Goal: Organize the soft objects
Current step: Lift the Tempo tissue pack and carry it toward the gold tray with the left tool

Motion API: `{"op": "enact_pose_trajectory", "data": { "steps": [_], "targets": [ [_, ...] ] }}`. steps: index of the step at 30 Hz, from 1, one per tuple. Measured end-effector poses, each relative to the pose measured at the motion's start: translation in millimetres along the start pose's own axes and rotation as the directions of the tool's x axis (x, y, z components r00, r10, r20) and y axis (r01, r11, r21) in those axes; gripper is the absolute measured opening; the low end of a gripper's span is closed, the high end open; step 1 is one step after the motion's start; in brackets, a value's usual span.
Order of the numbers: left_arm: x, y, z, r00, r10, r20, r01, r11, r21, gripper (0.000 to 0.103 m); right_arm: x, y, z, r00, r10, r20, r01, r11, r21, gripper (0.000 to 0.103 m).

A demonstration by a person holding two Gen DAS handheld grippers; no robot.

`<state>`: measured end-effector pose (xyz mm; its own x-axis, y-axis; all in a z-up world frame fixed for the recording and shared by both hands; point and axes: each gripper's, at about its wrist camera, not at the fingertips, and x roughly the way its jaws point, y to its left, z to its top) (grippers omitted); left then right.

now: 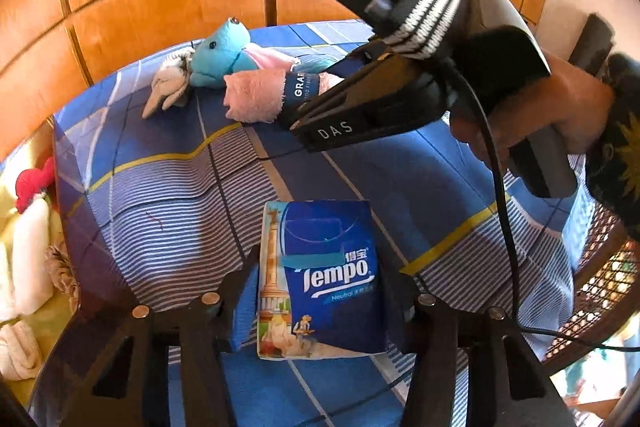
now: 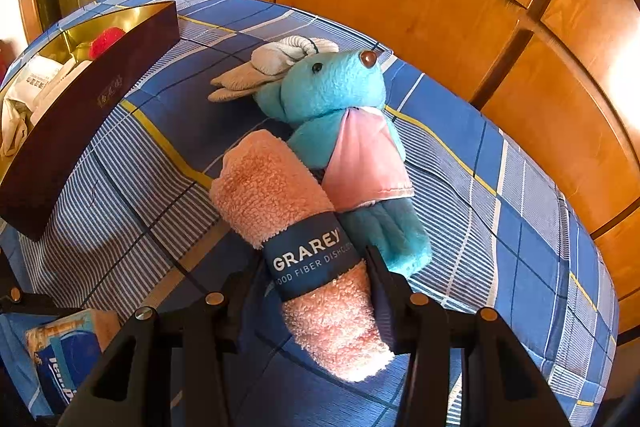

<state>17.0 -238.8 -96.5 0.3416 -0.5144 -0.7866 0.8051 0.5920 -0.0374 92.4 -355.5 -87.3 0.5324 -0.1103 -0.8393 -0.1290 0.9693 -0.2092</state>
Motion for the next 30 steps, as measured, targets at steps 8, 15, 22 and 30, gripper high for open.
{"op": "enact_pose_trajectory", "data": {
  "steps": [8, 15, 22, 30],
  "targets": [
    [-43.1, 6.3, 1.9, 0.996, 0.062, 0.066, -0.057, 0.995, -0.078, 0.052, -2.3, 0.1, -5.9, 1.0, -0.008, 0.027, 0.008, 1.0, 0.015, 0.047],
    [-76.4, 25.7, 6.0, 0.989, 0.129, 0.067, -0.112, 0.971, -0.209, 0.052, -3.4, -0.1, -10.1, 0.998, -0.012, 0.058, 0.01, 0.999, 0.03, 0.048],
    [-112.8, 44.0, 1.6, 0.974, 0.198, 0.107, -0.163, 0.948, -0.273, 0.052, -5.8, -3.6, -19.4, 0.993, -0.015, 0.121, 0.007, 0.998, 0.065, 0.048],
    [-130.4, 70.1, -10.3, 0.967, 0.234, 0.104, -0.186, 0.921, -0.343, 0.052, -9.0, -3.0, -23.4, 0.988, -0.035, 0.151, 0.025, 0.997, 0.068, 0.048]
  ]
}}
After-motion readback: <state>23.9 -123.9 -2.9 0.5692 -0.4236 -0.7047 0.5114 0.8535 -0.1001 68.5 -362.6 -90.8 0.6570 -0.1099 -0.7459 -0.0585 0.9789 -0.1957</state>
